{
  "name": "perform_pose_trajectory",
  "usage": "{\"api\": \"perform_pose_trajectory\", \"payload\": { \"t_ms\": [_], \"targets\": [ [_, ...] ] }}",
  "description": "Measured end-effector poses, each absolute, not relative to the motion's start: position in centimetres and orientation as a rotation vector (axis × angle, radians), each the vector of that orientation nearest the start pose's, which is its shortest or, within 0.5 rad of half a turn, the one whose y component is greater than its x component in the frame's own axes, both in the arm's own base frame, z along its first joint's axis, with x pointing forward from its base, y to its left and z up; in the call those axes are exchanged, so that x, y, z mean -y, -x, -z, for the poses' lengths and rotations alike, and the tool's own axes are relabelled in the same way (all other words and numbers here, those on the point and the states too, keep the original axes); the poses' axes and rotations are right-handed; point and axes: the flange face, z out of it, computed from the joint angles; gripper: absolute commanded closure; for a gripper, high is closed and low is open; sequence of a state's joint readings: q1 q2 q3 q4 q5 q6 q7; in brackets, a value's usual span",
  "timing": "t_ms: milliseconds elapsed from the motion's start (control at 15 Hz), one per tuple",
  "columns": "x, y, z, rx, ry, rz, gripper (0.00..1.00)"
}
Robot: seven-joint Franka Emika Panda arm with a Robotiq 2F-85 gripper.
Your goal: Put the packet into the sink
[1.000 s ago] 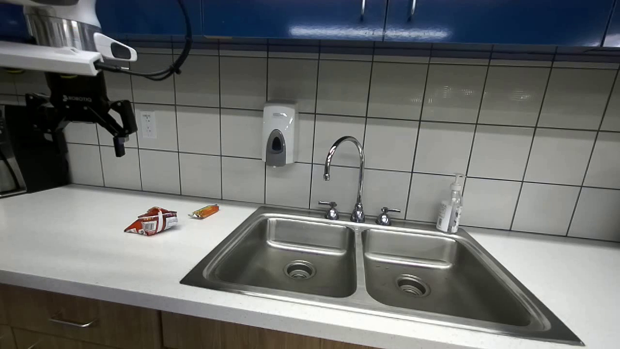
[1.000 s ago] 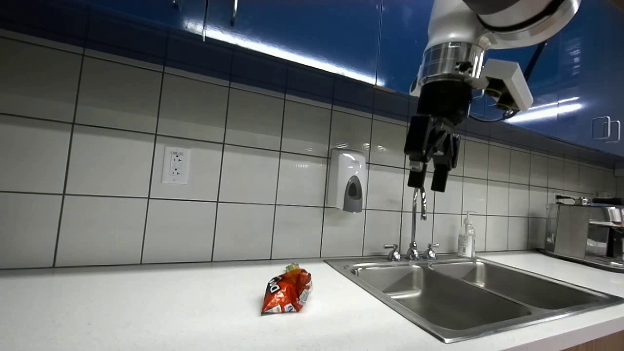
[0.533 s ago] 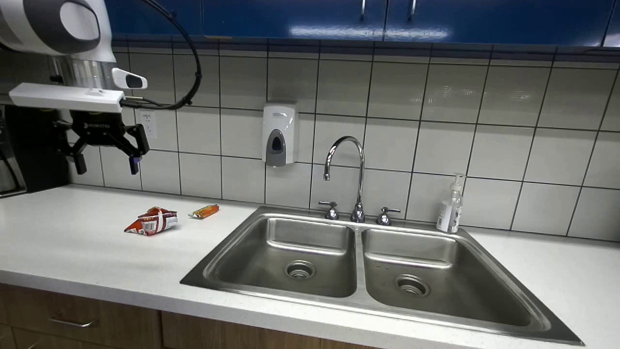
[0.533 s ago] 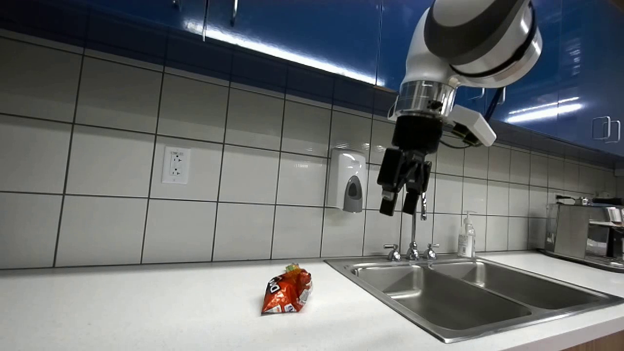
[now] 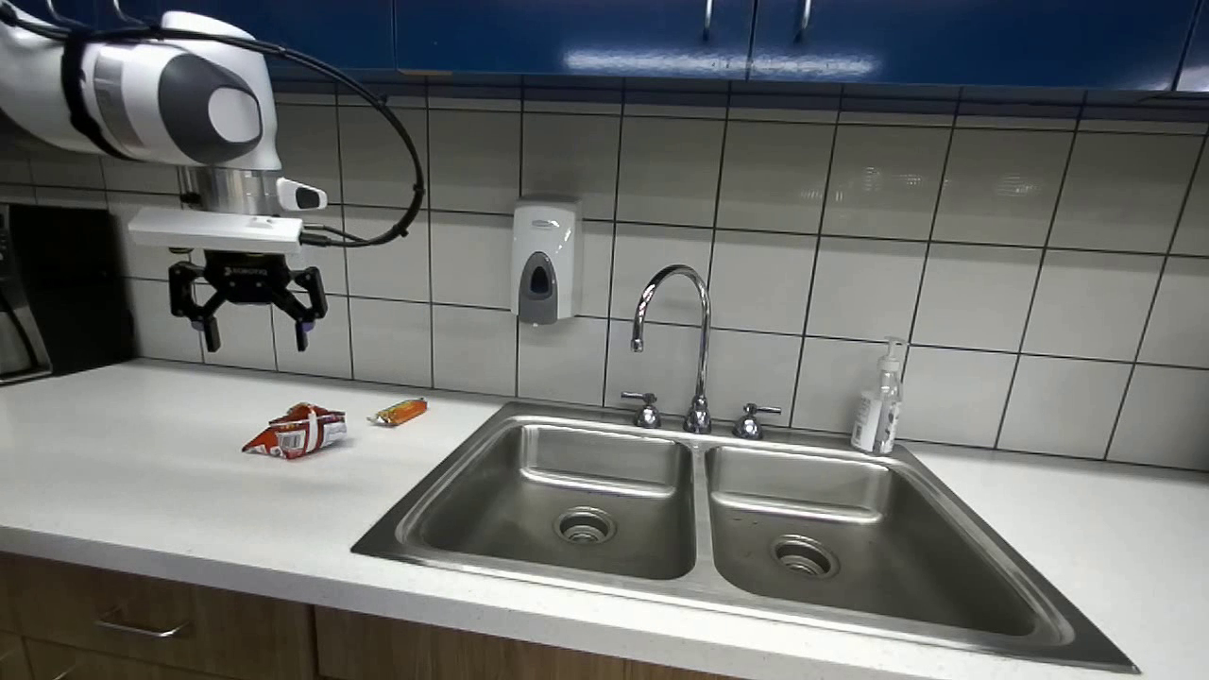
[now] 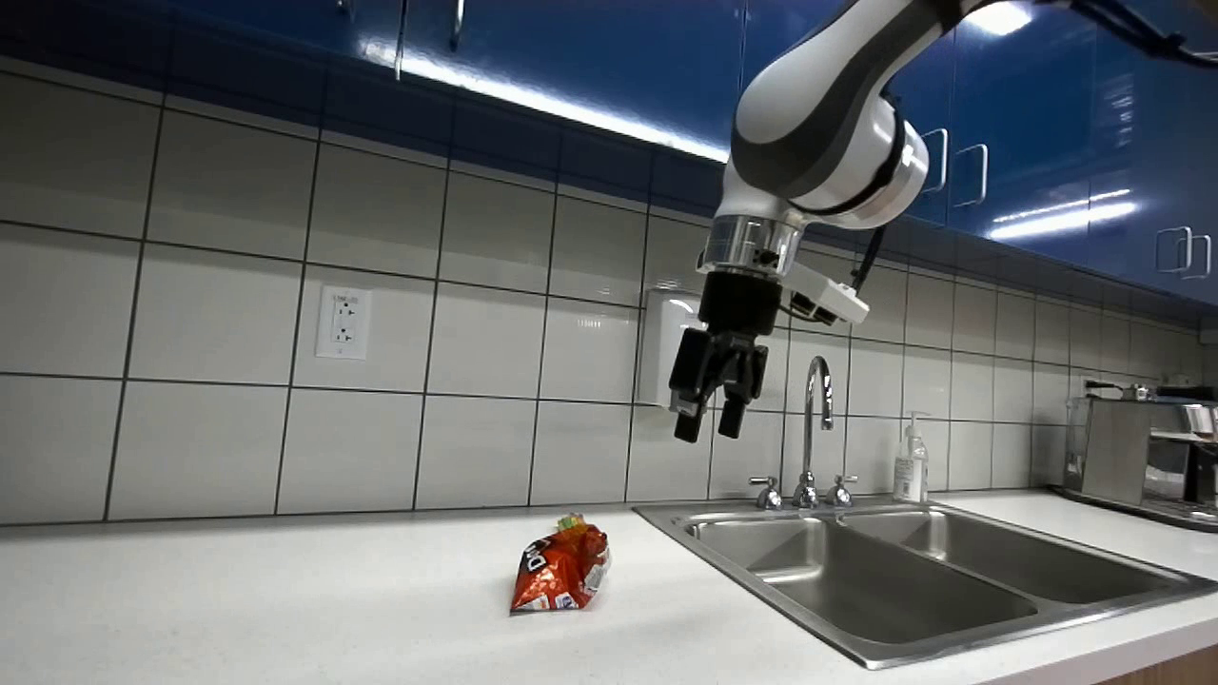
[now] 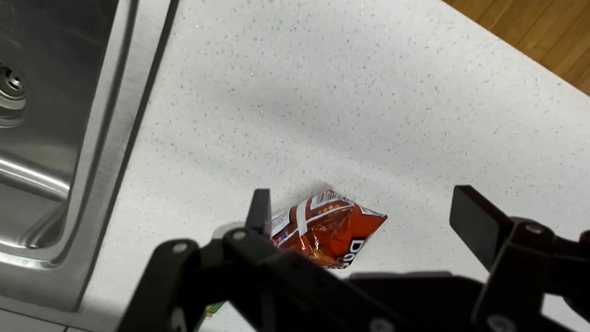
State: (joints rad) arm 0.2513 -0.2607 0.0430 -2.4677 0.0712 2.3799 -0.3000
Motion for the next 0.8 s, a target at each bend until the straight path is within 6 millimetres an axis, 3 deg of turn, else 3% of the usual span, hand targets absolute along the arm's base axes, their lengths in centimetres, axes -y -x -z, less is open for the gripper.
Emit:
{"api": "perform_pose_trajectory", "payload": {
  "t_ms": [333,800],
  "targets": [
    [-15.1,-49.2,-39.3,0.83,2.967,0.164,0.0],
    [-17.0,-54.3,-37.4,0.846,2.955,0.012,0.0]
  ]
}}
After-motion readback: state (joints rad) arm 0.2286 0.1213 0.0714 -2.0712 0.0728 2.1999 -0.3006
